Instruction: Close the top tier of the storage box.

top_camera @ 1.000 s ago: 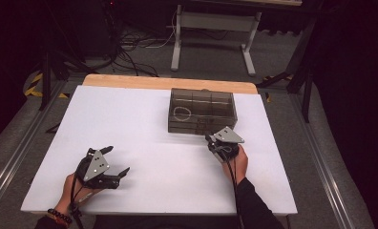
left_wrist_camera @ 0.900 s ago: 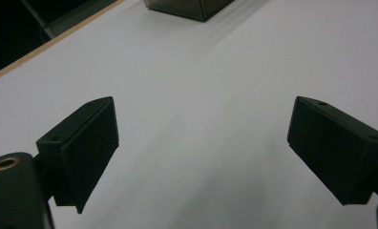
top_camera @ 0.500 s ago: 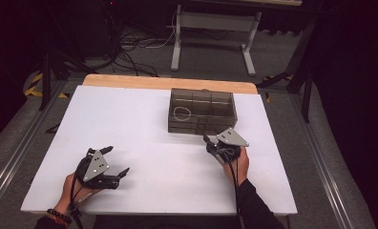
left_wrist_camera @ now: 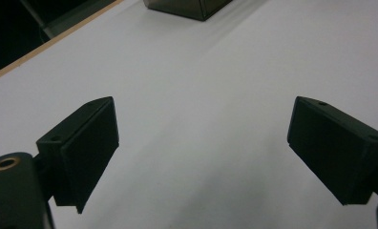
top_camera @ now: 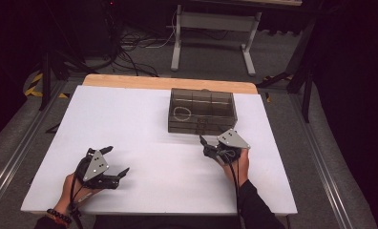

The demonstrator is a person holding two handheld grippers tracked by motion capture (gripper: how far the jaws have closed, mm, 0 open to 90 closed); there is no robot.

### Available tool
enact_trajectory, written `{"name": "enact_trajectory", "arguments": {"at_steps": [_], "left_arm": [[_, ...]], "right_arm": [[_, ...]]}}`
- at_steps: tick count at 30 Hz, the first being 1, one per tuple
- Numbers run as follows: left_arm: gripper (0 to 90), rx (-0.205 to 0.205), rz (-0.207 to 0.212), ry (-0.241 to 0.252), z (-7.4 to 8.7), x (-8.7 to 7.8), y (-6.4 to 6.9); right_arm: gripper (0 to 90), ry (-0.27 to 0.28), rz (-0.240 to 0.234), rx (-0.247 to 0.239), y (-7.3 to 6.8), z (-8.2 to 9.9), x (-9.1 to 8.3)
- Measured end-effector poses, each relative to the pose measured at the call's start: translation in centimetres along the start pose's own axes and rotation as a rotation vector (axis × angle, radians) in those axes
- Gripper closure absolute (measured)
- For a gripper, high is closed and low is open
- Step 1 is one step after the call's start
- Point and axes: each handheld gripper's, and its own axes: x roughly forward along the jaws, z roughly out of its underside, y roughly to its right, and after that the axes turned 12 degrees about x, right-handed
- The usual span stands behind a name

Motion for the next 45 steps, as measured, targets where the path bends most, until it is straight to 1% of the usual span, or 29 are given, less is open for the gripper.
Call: {"name": "enact_trajectory", "arguments": {"at_steps": [2,4,6,8,10,12,15,16,19,22,25,28,33,37,39,41,45], "left_arm": [[11.1,-0.003,0.000,-0.001,0.0,0.0,0.0],[11.1,-0.004,0.001,0.001,0.0,0.0,0.0],[11.2,-0.004,0.001,0.001,0.0,0.0,0.0],[11.2,-0.004,0.000,-0.001,0.0,0.0,0.0],[11.1,-0.003,0.000,-0.002,0.0,0.0,0.0],[11.2,-0.003,0.000,-0.002,0.0,0.0,0.0],[11.2,-0.004,0.000,-0.002,0.0,0.0,0.0],[11.1,-0.003,-0.001,-0.003,0.0,0.0,0.0],[11.2,-0.003,0.001,-0.003,0.0,0.1,0.0],[11.1,-0.003,0.000,-0.004,0.0,0.0,0.0],[11.1,-0.002,-0.001,-0.004,0.0,0.0,0.0],[11.1,-0.002,0.000,-0.003,0.0,0.0,0.0],[11.1,-0.002,0.001,-0.003,0.0,0.0,0.0],[11.0,-0.002,0.000,-0.003,0.0,0.0,0.0],[11.0,-0.004,0.000,-0.001,0.0,0.0,0.0],[11.0,-0.002,-0.001,-0.002,0.0,0.0,0.0],[11.0,-0.003,-0.002,-0.004,0.0,0.0,0.0]], "right_arm": [[19.6,-0.001,-0.005,0.006,0.0,0.0,0.0],[19.3,0.010,-0.009,0.017,-0.1,0.0,0.0],[16.6,0.021,-0.011,0.026,-0.1,0.0,0.0],[13.9,0.020,-0.032,0.038,-0.1,0.0,0.0],[9.9,0.008,-0.037,0.025,-0.3,0.0,0.0],[9.8,0.007,-0.059,0.024,-0.4,0.0,0.0],[9.8,0.015,-0.072,0.015,-0.7,-0.1,-0.1],[9.7,0.012,-0.086,0.016,-0.8,-0.1,-0.1],[8.9,0.002,-0.106,0.002,-1.0,-0.1,-0.1],[8.6,0.004,-0.103,-0.020,-1.4,-0.1,-0.2],[8.7,0.008,-0.111,-0.024,-1.7,-0.1,-0.4],[8.4,0.011,-0.114,-0.040,-2.0,-0.1,-0.6],[8.4,0.023,-0.115,-0.048,-2.3,-0.2,-0.9],[8.6,0.021,-0.125,-0.052,-2.5,-0.2,-1.2],[8.5,0.023,-0.121,-0.057,-2.5,-0.2,-1.4],[8.6,0.028,-0.127,-0.050,-2.5,-0.2,-1.7],[8.6,0.033,-0.128,-0.057,-2.5,-0.2,-2.1]]}}
